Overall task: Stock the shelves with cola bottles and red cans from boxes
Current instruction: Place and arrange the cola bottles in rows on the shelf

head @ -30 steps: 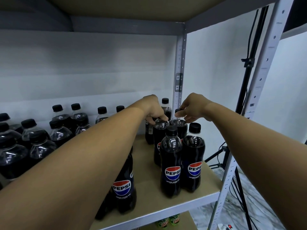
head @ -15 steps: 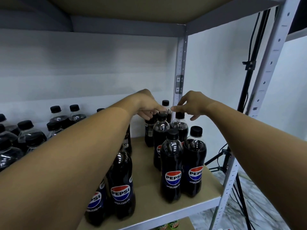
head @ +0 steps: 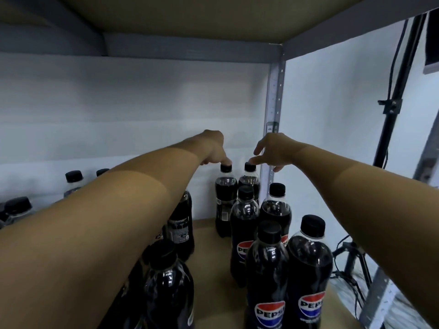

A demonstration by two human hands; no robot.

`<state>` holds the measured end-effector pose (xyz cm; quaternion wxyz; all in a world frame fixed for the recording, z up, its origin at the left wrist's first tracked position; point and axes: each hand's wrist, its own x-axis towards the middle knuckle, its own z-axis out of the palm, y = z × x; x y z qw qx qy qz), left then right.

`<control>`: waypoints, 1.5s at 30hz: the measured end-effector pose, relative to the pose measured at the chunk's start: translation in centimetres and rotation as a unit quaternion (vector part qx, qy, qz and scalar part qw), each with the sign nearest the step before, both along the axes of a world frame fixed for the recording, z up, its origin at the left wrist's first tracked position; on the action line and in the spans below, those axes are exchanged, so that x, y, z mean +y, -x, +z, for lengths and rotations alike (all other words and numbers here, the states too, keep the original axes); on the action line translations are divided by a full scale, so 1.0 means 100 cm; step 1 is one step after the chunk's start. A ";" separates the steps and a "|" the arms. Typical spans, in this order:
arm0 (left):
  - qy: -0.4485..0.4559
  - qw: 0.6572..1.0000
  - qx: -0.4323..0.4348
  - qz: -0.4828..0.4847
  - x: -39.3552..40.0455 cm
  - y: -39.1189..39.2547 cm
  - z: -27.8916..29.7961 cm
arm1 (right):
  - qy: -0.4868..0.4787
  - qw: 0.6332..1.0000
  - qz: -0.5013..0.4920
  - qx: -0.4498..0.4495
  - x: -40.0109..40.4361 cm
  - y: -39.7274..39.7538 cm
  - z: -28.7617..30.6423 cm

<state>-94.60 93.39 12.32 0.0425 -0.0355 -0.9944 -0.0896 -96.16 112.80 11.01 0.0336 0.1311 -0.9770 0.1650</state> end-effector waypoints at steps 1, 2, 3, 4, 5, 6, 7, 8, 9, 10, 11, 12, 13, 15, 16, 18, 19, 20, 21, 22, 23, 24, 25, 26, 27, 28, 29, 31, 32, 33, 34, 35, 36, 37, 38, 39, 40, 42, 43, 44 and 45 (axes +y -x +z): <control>0.013 1.000 -0.004 0.000 0.000 0.004 -0.002 | 0.002 1.000 0.004 -0.001 0.001 0.006 -0.003; 0.020 1.000 -0.009 -0.002 0.000 0.007 -0.004 | 0.000 1.000 0.008 -0.002 0.002 0.010 -0.007; 0.024 1.000 -0.014 -0.003 0.001 0.010 -0.005 | 0.001 1.000 0.012 -0.003 0.003 0.013 -0.010; 0.024 1.000 -0.016 -0.006 0.001 0.012 -0.006 | 0.010 1.000 0.017 -0.003 0.004 0.017 -0.014; 0.023 1.000 -0.018 -0.008 0.002 0.013 -0.007 | 0.022 0.999 0.023 -0.002 0.004 0.020 -0.017; 0.020 1.000 -0.020 -0.011 0.003 0.014 -0.007 | 0.034 0.999 0.027 -0.002 0.004 0.022 -0.020; 0.018 1.000 -0.022 -0.012 0.005 0.015 -0.008 | 0.044 0.999 0.031 -0.003 0.003 0.024 -0.022; 0.018 0.999 -0.024 -0.014 0.006 0.015 -0.010 | 0.049 0.998 0.033 -0.003 0.001 0.026 -0.024; 0.024 0.999 -0.023 -0.014 0.008 0.016 -0.011 | 0.050 0.998 0.036 -0.002 0.000 0.027 -0.026; 0.034 0.999 -0.021 -0.015 0.009 0.017 -0.013 | 0.048 0.998 0.039 0.000 -0.001 0.027 -0.027; 0.044 0.999 -0.018 -0.017 0.009 0.017 -0.014 | 0.048 0.998 0.041 0.002 -0.002 0.028 -0.027; 0.048 0.998 -0.018 -0.020 0.009 0.018 -0.014 | 0.050 0.998 0.044 0.002 -0.002 0.028 -0.027; 0.046 0.998 -0.023 -0.024 0.008 0.018 -0.013 | 0.055 0.997 0.049 0.000 -0.003 0.027 -0.027; 0.041 0.998 -0.033 -0.038 0.004 0.017 -0.010 | 0.060 0.996 0.065 -0.003 -0.002 0.026 -0.026; 0.040 0.997 -0.037 -0.048 0.001 0.017 -0.008 | 0.056 0.995 0.079 -0.005 -0.001 0.026 -0.025; 0.024 0.996 -0.046 -0.066 -0.005 0.015 -0.008 | 0.053 0.993 0.105 -0.016 0.002 0.022 -0.023; 0.005 0.996 -0.055 -0.073 -0.009 0.015 -0.008 | 0.058 0.992 0.113 -0.025 0.003 0.021 -0.022; -0.021 0.995 -0.063 -0.078 -0.012 0.015 -0.009 | 0.068 0.991 0.113 -0.033 0.005 0.021 -0.022; -0.045 0.994 -0.067 -0.077 -0.015 0.016 -0.009 | 0.076 0.991 0.106 -0.037 0.005 0.021 -0.023; -0.056 0.994 -0.064 -0.070 -0.016 0.016 -0.011 | 0.079 0.992 0.091 -0.037 0.005 0.022 -0.024; -0.053 0.995 -0.056 -0.057 -0.015 0.017 -0.013 | 0.074 0.994 0.073 -0.030 0.004 0.023 -0.025; -0.041 0.997 -0.042 -0.047 -0.012 0.018 -0.015 | 0.063 0.996 0.057 -0.018 0.003 0.023 -0.026; -0.028 0.998 -0.028 -0.041 -0.009 0.019 -0.017 | 0.054 0.997 0.051 -0.010 0.001 0.023 -0.026; -0.022 0.999 -0.014 -0.040 -0.006 0.020 -0.020 | 0.053 0.997 0.052 -0.005 -0.001 0.022 -0.027; -0.029 0.999 -0.008 -0.039 -0.004 0.021 -0.021 | 0.058 0.997 0.057 -0.004 -0.001 0.022 -0.027; -0.039 0.998 -0.012 -0.041 -0.004 0.021 -0.021 | 0.067 0.996 0.064 -0.006 -0.001 0.022 -0.027; -0.048 0.997 -0.022 -0.049 -0.005 0.020 -0.019 | 0.071 0.995 0.073 -0.009 0.000 0.021 -0.026; -0.075 0.992 -0.056 -0.079 -0.010 0.017 -0.015 | 0.068 0.993 0.100 -0.013 0.002 0.020 -0.025; -0.098 0.988 -0.074 -0.093 -0.013 0.014 -0.014 | 0.066 0.992 0.110 -0.015 0.003 0.019 -0.024; -0.120 0.984 -0.087 -0.102 -0.014 0.012 -0.013 | 0.068 0.991 0.115 -0.016 0.004 0.019 -0.023; -0.137 0.981 -0.091 -0.105 -0.016 0.011 -0.014 | 0.071 0.991 0.111 -0.017 0.004 0.019 -0.023; -0.139 0.981 -0.090 -0.099 -0.017 0.012 -0.015 | 0.069 0.992 0.100 -0.016 0.003 0.019 -0.023; -0.125 0.985 -0.087 -0.086 -0.016 0.012 -0.016 | 0.056 0.995 0.085 -0.011 0.001 0.019 -0.024; -0.102 0.989 -0.084 -0.072 -0.015 0.011 -0.016 | 0.030 0.997 0.068 -0.001 -0.001 0.019 -0.025; -0.085 0.991 -0.079 -0.062 -0.013 0.011 -0.017 | 0.004 0.998 0.056 0.011 -0.003 0.019 -0.026; -0.076 0.993 -0.070 -0.059 -0.010 0.011 -0.017 | -0.013 0.998 0.051 0.024 -0.005 0.019 -0.026; -0.073 0.994 -0.062 -0.060 -0.008 0.011 -0.017 | -0.019 0.998 0.052 0.032 -0.006 0.020 -0.027; -0.074 0.994 -0.053 -0.067 -0.007 0.010 -0.016 | -0.012 0.997 0.066 0.035 -0.005 0.019 -0.025; -0.075 0.993 -0.057 -0.074 -0.008 0.009 -0.016 | -0.003 0.997 0.077 0.030 -0.004 0.019 -0.025; -0.079 0.991 -0.067 -0.080 -0.010 0.010 -0.016 | 0.006 0.996 0.089 0.024 -0.003 0.019 -0.024; -0.095 0.989 -0.079 -0.084 -0.012 0.010 -0.017 | 0.014 0.995 0.098 0.019 -0.003 0.018 -0.024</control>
